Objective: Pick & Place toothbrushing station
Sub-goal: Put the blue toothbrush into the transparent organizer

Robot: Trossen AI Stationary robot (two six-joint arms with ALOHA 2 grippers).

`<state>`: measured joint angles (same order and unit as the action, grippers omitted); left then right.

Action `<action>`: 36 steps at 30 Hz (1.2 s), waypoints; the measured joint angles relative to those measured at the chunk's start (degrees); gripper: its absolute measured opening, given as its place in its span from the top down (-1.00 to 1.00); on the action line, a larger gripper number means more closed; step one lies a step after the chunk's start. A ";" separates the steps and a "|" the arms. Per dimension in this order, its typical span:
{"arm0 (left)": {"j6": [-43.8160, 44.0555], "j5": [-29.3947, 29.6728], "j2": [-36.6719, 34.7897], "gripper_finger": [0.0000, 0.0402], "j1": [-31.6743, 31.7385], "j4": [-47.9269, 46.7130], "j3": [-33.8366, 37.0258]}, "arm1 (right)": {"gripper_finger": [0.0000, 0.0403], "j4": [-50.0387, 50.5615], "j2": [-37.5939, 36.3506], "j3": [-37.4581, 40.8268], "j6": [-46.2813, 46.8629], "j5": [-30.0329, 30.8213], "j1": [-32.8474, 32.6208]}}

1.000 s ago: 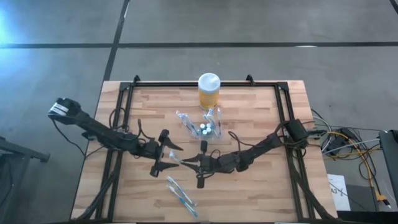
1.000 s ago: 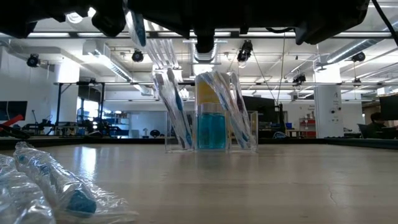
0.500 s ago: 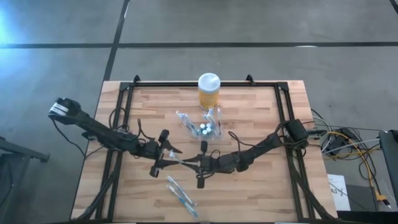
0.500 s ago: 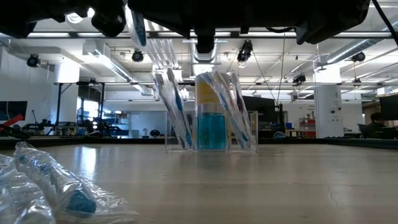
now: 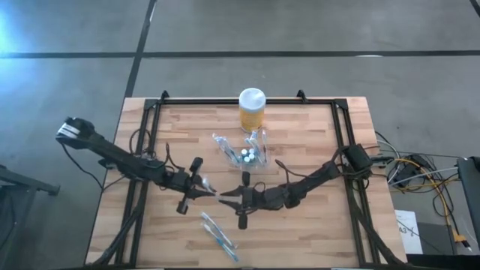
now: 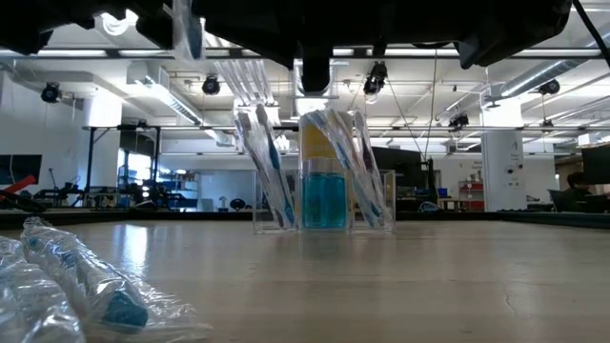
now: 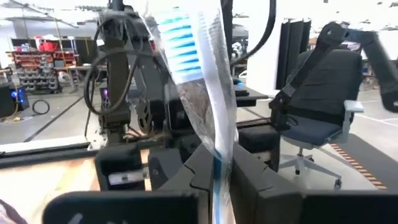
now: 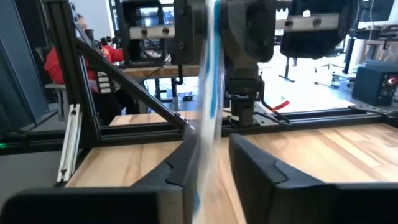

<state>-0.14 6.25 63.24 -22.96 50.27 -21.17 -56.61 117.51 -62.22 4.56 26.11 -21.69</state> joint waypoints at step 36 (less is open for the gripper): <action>2.32 -2.26 -56.97 0.88 -0.33 -48.14 12.99 | 0.96 0.65 -44.76 39.91 3.14 -3.96 4.51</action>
<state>2.18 4.00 6.27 -23.29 2.13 -8.18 -55.96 72.76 -22.31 7.70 22.15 -17.18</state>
